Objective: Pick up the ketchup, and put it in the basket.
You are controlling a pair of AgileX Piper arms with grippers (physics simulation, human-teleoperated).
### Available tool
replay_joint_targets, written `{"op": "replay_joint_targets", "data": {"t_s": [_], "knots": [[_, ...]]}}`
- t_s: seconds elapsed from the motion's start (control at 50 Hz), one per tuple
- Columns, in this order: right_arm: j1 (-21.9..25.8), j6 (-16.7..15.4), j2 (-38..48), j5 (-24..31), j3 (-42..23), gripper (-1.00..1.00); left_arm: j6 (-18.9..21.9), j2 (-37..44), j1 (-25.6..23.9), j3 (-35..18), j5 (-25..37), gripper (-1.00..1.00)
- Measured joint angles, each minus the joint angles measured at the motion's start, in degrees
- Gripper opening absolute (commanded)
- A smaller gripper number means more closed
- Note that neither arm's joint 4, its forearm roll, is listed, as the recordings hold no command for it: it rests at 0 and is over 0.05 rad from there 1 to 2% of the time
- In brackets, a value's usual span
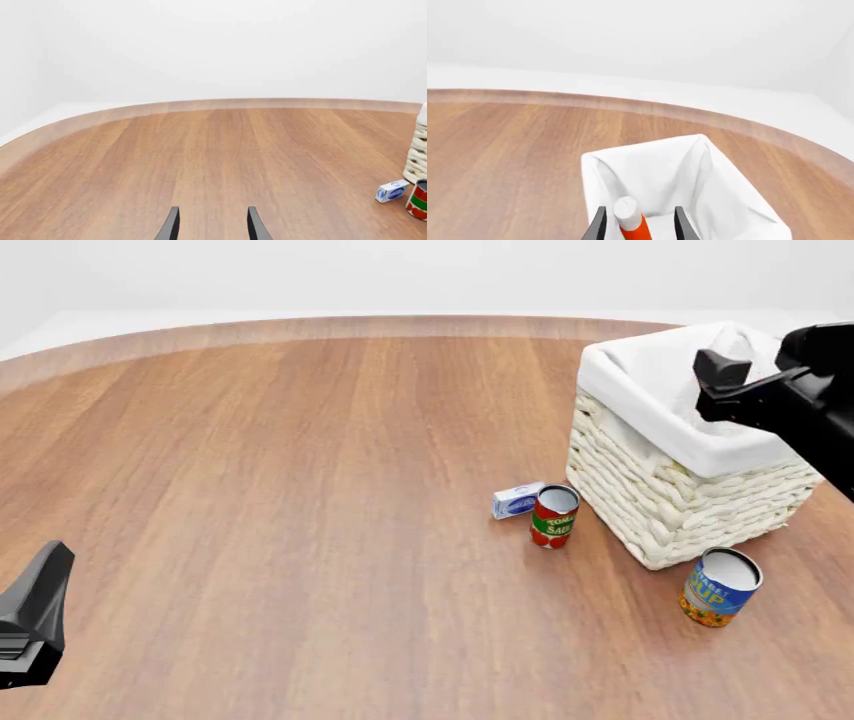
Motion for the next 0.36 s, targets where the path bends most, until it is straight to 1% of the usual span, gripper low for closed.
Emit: {"op": "replay_joint_targets", "data": {"t_s": [0.16,0.36], "knots": [[0.2,0.4,-0.2,0.0,-0.1,1.00,0.0,0.0,0.0,0.0,0.0,1.00],[1.0,1.8,-1.2,0.2,-0.4,1.00,0.0,0.0,0.0,0.0,0.0,1.00]]}}
